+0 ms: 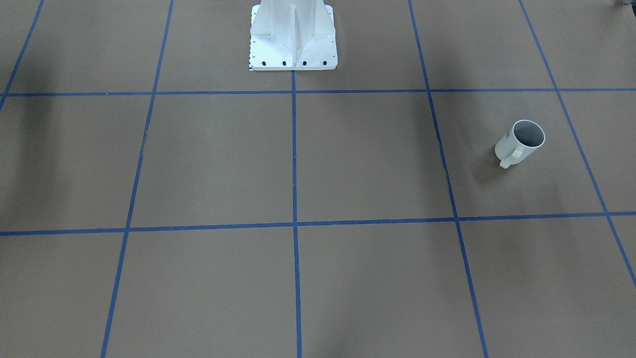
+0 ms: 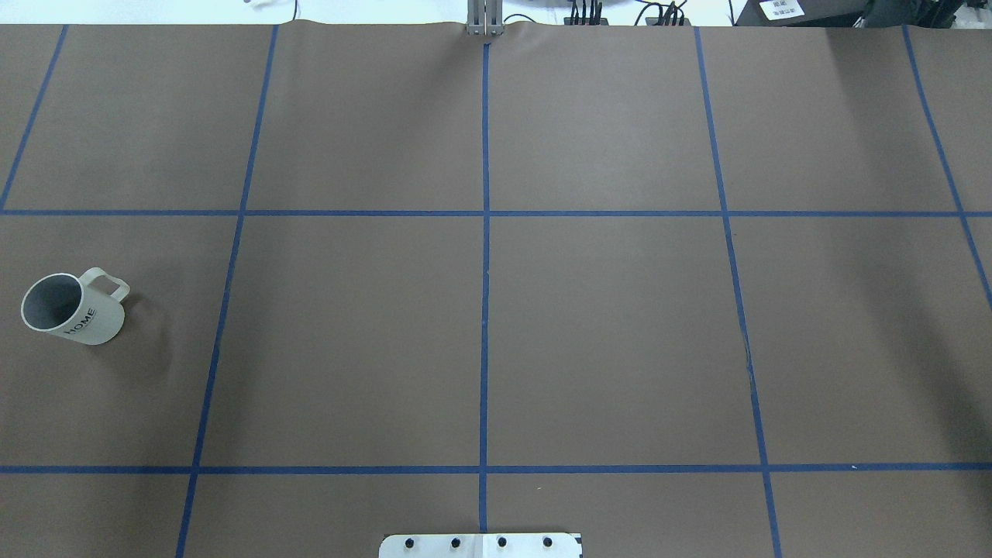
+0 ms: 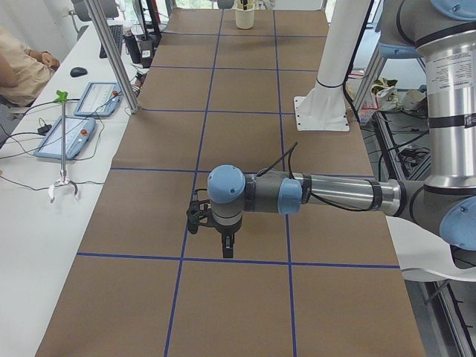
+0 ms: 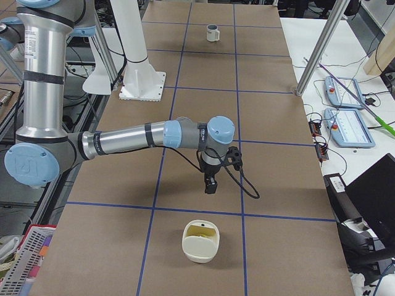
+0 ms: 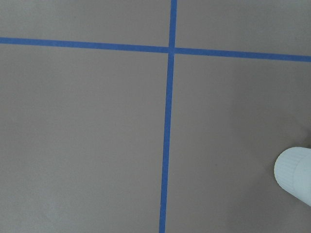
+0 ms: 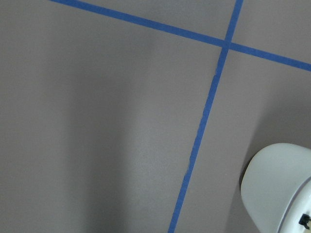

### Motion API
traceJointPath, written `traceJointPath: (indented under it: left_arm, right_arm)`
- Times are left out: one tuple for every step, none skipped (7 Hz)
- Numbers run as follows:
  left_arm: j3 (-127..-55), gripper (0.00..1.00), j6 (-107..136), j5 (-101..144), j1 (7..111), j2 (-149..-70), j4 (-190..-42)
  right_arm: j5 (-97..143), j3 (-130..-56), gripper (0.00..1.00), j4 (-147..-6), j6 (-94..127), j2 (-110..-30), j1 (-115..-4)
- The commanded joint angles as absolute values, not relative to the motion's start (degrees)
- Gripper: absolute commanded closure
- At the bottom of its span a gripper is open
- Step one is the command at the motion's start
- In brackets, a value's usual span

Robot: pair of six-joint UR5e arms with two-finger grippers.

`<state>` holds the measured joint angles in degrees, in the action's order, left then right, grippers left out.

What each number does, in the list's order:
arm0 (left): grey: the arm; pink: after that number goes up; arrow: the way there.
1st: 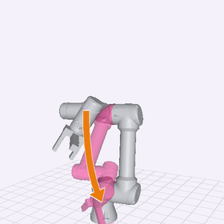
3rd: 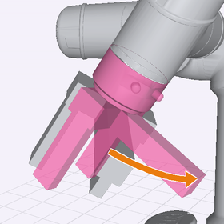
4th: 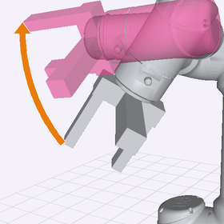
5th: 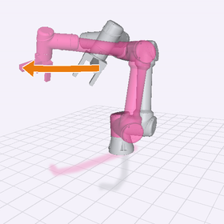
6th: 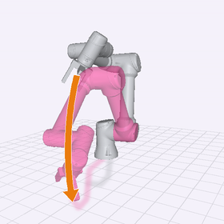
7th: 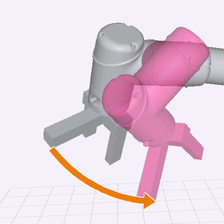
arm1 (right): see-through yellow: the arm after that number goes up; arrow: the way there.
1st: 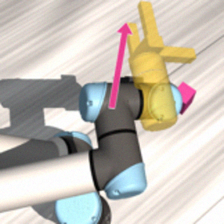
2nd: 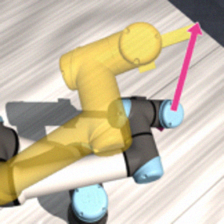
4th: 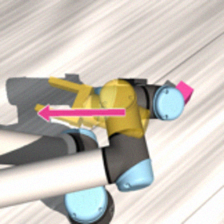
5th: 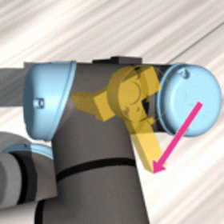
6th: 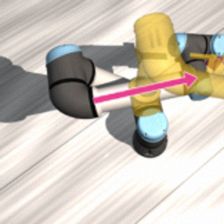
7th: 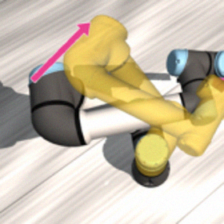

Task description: Left arm hands cup to right arm to dump lemon

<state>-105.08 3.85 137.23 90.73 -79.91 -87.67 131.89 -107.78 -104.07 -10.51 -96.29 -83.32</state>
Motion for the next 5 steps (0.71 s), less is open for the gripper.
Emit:
traceJointPath:
  left_arm:
    - [-106.17, 0.00, 3.95, 137.20, 90.79, -79.54, -87.63]
    - [-106.17, 0.00, 3.96, 137.20, 90.79, -79.54, -87.71]
    - [-106.17, 0.00, 3.96, 137.20, 90.79, -79.54, -87.71]
    - [-106.26, 0.00, 4.13, 137.20, 90.79, -79.54, -87.63]
    - [-106.43, 0.00, 4.13, 137.20, 90.79, -79.54, -87.63]
  right_arm:
    - [131.84, -107.23, 0.00, -104.06, -10.64, -96.42, -83.32]
    - [131.84, -106.62, 0.00, -103.63, -10.63, -96.42, -83.32]
    - [131.84, -105.83, 0.00, -102.06, -10.63, -97.03, -83.32]
    - [131.84, -105.12, 0.00, -99.87, -10.37, -97.21, -83.32]
    - [131.84, -105.20, 0.00, -99.50, -10.20, -97.12, -83.32]
